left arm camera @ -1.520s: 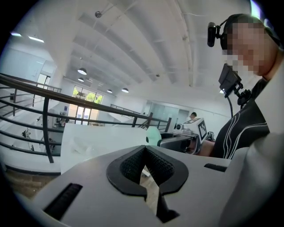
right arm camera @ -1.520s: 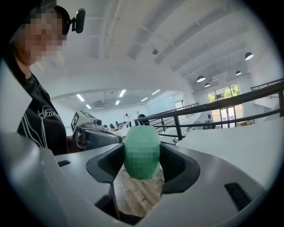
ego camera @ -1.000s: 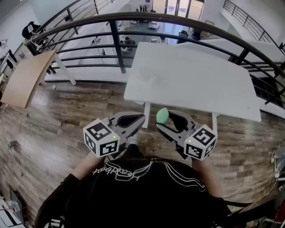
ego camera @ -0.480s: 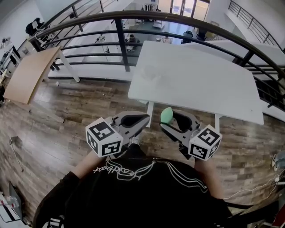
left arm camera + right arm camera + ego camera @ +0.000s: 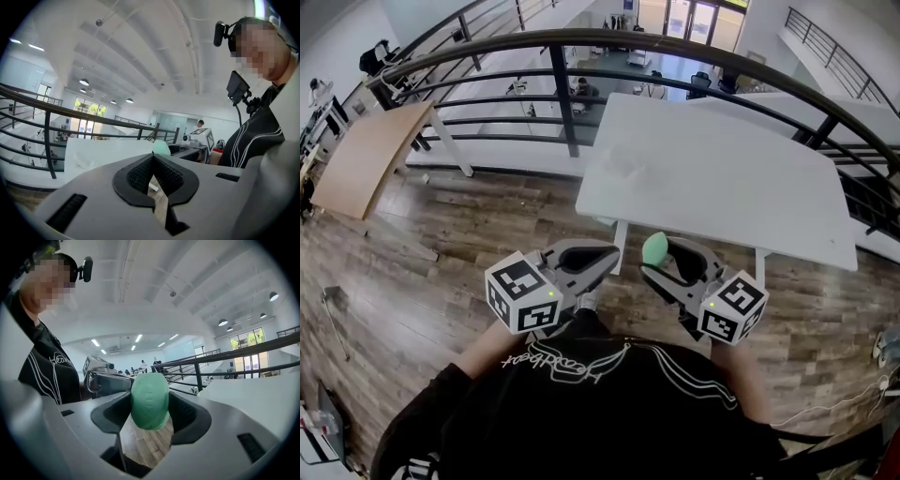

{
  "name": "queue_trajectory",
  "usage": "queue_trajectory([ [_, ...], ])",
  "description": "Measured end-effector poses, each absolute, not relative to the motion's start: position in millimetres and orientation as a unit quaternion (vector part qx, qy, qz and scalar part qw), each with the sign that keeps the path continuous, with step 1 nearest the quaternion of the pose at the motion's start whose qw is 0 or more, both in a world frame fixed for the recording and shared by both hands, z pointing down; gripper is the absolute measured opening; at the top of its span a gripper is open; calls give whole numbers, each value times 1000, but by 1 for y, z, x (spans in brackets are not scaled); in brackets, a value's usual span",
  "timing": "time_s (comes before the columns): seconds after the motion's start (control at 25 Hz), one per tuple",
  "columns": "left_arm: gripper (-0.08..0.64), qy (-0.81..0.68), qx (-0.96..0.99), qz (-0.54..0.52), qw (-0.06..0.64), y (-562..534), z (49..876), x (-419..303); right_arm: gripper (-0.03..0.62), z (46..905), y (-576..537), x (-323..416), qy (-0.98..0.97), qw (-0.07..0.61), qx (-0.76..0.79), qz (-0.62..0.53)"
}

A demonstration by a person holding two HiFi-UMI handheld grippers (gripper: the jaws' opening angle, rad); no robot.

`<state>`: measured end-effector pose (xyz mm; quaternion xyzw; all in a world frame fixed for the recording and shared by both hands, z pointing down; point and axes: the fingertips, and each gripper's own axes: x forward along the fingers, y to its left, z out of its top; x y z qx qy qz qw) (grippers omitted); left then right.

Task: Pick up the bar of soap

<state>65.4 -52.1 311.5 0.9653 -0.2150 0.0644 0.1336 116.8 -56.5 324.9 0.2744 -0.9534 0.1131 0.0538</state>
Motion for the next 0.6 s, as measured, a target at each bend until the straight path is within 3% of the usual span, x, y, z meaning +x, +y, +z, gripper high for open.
queue_trajectory([
  [0.6, 5, -214, 965, 63, 136, -53, 314, 66, 221, 329, -58, 119, -952, 50, 275, 122],
])
